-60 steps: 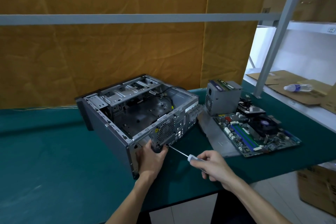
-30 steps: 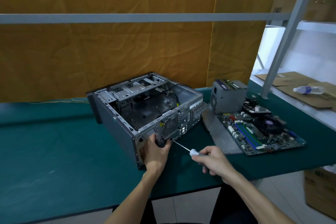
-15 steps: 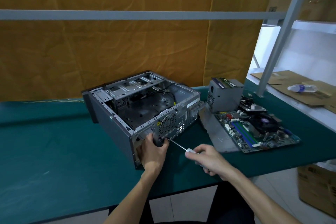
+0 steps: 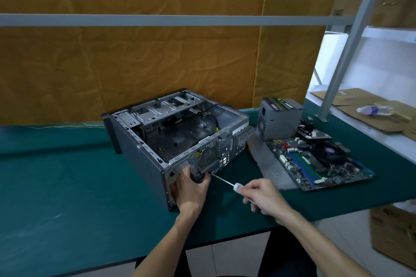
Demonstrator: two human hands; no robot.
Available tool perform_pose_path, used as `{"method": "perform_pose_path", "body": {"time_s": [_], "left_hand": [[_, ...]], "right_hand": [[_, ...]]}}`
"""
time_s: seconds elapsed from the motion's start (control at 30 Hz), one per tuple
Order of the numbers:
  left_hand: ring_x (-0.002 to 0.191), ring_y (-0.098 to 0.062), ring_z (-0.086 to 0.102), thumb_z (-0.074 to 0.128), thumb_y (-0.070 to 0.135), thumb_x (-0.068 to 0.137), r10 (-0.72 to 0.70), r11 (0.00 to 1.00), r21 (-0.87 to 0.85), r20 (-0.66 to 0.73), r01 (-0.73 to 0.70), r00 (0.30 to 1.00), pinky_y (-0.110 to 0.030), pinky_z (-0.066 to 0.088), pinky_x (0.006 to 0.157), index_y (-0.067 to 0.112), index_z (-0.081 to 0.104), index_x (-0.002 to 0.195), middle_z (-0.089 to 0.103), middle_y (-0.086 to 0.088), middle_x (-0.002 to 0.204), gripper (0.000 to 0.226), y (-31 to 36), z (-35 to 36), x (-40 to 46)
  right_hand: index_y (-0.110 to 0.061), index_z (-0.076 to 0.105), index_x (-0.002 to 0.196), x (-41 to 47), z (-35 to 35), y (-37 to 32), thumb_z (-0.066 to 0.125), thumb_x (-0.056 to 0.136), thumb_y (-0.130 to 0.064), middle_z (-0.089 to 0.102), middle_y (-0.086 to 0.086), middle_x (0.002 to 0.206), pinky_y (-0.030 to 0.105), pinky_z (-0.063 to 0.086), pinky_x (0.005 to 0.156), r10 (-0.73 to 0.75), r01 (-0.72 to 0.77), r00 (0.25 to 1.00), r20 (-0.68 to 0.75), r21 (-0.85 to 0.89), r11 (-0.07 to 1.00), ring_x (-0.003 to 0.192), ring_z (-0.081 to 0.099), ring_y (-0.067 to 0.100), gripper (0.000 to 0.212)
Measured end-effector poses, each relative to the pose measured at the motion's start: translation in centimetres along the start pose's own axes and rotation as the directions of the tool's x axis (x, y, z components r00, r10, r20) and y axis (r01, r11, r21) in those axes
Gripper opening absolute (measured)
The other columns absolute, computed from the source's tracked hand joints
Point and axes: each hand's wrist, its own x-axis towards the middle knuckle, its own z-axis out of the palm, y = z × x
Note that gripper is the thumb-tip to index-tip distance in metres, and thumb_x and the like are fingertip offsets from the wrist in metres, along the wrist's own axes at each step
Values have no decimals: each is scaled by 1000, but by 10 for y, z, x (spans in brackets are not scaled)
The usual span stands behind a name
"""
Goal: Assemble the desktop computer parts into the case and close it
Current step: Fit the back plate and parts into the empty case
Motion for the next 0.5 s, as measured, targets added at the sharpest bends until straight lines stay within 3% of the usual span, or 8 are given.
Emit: {"method": "perform_pose_path", "body": {"time_s": [0.07,0.13,0.23,0.33,0.43,0.5], "left_hand": [[62,-19,60,73,51,79,0,1000,7,-1,0,1000,-41,57,64,23,46,72,59,5,64,39,0,-1,0],[61,-18,60,73,51,79,7,1000,7,2,-7,1000,-41,57,63,23,47,73,59,5,63,39,-2,0,0],[62,-17,61,72,51,80,8,1000,-3,4,-8,1000,-42,56,64,23,47,73,60,5,65,37,-1,0,0],[63,-17,61,73,48,80,5,1000,-19,5,-5,1000,-41,57,64,23,48,74,60,5,66,37,-2,1,0],[65,-17,62,74,46,82,0,999,-40,14,1,1000,-43,57,66,21,51,77,62,3,68,34,-2,1,1],[67,-15,64,74,45,82,7,999,-52,25,-6,1000,-42,58,69,22,55,80,65,5,70,30,-3,1,0]], "right_hand": [[-7,75,91,1,0,-4,61,96,-46,74,8,72,20,25,40,127,-135,985,121,67,989,46,48,12,42],[-7,72,99,-1,5,-1,64,94,-47,70,6,70,20,23,40,143,-157,980,140,88,984,45,44,11,40],[-12,64,99,-3,10,8,85,77,-32,61,-2,65,19,28,37,9,-10,1000,17,50,999,43,48,12,36],[-11,68,85,0,7,9,79,84,-34,66,-3,62,22,35,40,-73,72,997,-13,-62,995,45,57,13,26],[-8,76,90,0,3,2,60,97,-51,72,5,70,22,27,39,116,-129,976,186,61,990,47,49,10,47],[-9,75,95,-3,7,1,62,94,-53,68,3,69,21,26,39,144,-157,974,173,64,986,45,45,11,46]]}}
